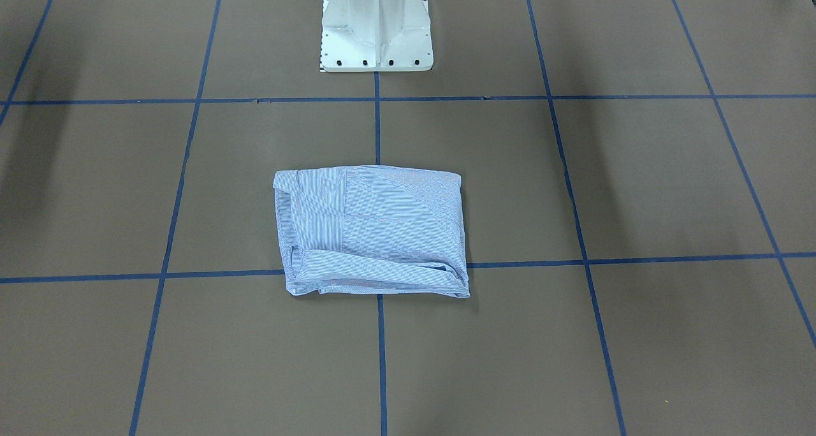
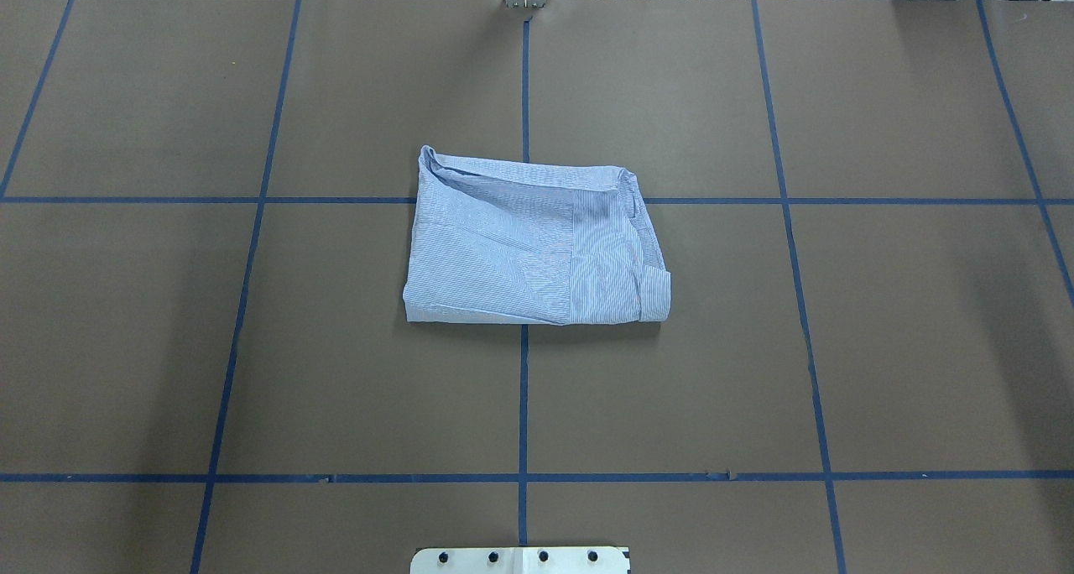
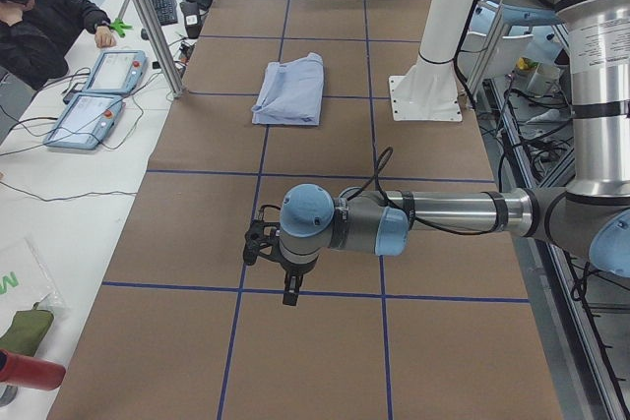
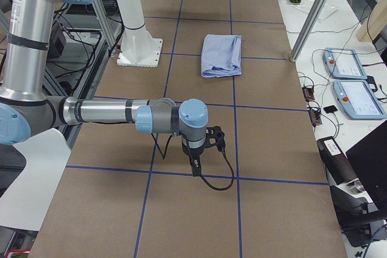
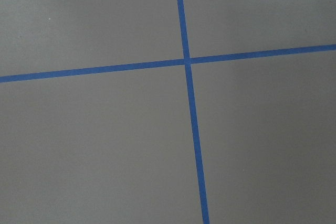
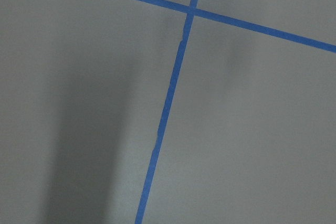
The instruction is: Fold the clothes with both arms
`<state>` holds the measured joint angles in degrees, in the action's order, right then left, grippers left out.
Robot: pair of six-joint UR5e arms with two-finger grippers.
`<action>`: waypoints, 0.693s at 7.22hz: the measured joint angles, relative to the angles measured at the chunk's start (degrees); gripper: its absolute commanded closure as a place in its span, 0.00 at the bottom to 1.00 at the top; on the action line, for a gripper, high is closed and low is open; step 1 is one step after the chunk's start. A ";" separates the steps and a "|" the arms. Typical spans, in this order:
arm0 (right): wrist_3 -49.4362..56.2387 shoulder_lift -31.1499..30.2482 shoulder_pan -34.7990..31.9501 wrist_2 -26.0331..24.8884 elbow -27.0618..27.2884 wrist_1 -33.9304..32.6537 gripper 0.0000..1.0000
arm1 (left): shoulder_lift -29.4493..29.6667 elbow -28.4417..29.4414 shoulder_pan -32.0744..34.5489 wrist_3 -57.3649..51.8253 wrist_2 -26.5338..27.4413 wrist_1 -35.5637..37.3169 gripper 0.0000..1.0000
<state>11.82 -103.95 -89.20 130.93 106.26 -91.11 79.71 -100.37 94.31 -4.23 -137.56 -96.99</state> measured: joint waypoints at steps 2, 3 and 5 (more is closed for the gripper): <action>-0.23 -0.20 0.00 0.00 -0.02 0.27 0.00 | -0.01 0.30 -0.01 -0.07 -0.01 -0.09 0.00; -0.28 -0.20 0.00 -0.01 -0.10 0.30 0.00 | -0.04 0.52 -0.01 -0.12 -0.01 -0.11 0.00; -0.30 -0.18 -0.01 0.03 -0.13 0.32 0.00 | -0.07 0.53 -0.01 -0.16 -0.05 -0.12 0.00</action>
